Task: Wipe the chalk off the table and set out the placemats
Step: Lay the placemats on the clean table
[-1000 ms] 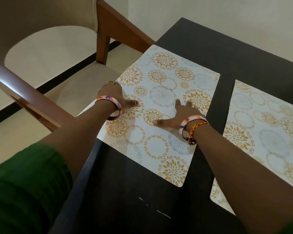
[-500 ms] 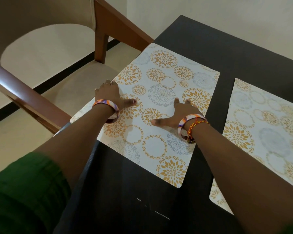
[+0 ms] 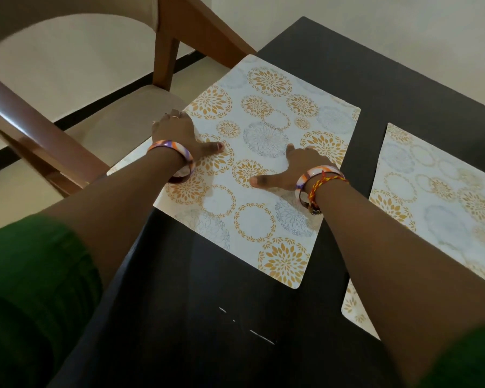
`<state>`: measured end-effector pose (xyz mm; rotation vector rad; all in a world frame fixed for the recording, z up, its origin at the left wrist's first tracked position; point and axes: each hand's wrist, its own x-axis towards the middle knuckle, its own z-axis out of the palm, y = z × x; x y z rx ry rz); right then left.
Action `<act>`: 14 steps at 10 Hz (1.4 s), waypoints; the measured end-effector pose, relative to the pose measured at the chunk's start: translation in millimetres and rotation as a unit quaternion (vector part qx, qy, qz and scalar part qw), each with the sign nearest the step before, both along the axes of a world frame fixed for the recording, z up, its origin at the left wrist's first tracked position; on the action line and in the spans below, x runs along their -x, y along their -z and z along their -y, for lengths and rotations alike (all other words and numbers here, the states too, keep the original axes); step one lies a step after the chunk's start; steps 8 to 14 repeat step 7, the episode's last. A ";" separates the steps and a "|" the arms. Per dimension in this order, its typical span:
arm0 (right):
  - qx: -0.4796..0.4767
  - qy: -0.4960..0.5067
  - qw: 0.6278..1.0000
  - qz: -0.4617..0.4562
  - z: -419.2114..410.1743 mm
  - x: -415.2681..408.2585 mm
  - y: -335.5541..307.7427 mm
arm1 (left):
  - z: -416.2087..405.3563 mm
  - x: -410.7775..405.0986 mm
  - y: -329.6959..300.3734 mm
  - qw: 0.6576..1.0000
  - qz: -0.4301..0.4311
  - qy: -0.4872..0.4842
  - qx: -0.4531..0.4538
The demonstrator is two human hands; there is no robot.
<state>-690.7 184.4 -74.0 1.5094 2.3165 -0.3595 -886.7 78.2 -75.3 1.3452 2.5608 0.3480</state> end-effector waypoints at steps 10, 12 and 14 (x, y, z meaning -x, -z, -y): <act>-0.116 -0.104 0.944 -0.290 207.0 -217.3 -27.7 | 157.6 -289.1 -16.8 0.961 0.033 0.199 -0.190; -0.116 -0.104 0.944 -0.290 207.0 -217.3 -27.7 | 157.6 -289.1 -16.8 0.961 0.033 0.199 -0.190; -0.116 -0.104 0.944 -0.290 207.0 -217.3 -27.7 | 157.6 -289.1 -16.8 0.961 0.033 0.199 -0.190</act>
